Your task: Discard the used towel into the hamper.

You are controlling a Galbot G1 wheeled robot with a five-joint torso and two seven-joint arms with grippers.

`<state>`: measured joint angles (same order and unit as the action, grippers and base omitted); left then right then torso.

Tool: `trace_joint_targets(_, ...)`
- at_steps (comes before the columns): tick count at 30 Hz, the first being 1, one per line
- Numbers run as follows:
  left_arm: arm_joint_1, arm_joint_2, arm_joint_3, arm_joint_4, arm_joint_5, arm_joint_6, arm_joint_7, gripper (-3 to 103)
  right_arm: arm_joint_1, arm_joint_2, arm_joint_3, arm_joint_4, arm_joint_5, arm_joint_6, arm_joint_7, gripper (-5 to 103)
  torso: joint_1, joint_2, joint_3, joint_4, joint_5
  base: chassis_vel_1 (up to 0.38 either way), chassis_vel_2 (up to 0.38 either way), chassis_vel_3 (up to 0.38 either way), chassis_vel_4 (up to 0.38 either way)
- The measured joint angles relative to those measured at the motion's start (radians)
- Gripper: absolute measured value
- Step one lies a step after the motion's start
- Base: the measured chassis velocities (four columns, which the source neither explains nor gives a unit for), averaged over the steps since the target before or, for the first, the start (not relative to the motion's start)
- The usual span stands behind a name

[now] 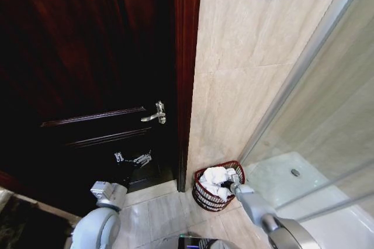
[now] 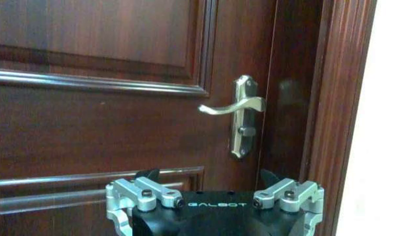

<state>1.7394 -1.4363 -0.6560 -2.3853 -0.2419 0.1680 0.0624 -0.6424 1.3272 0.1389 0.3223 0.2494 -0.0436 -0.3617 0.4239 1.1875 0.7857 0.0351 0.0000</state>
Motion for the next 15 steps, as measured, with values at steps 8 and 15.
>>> trace_joint_targets(8, 0.0, 0.0, 0.0, 0.0, 0.0, 0.0, 0.0, 100, 0.018, 0.006, 0.01, -0.026, -0.026, -0.011, 0.004, 100, -0.021, -0.046, -0.025, -0.0001, 0.0, 0.0, 0.0, 0.0, 0.0)
trace_joint_targets(15, 0.0, 0.0, 0.0, 0.0, 0.0, 0.0, 0.0, 100, 0.026, 0.012, 0.012, -0.041, -0.043, -0.018, 0.01, 100, -0.038, -0.082, -0.045, -0.0001, -0.0001, 0.0, 0.0, 0.0, 0.0)
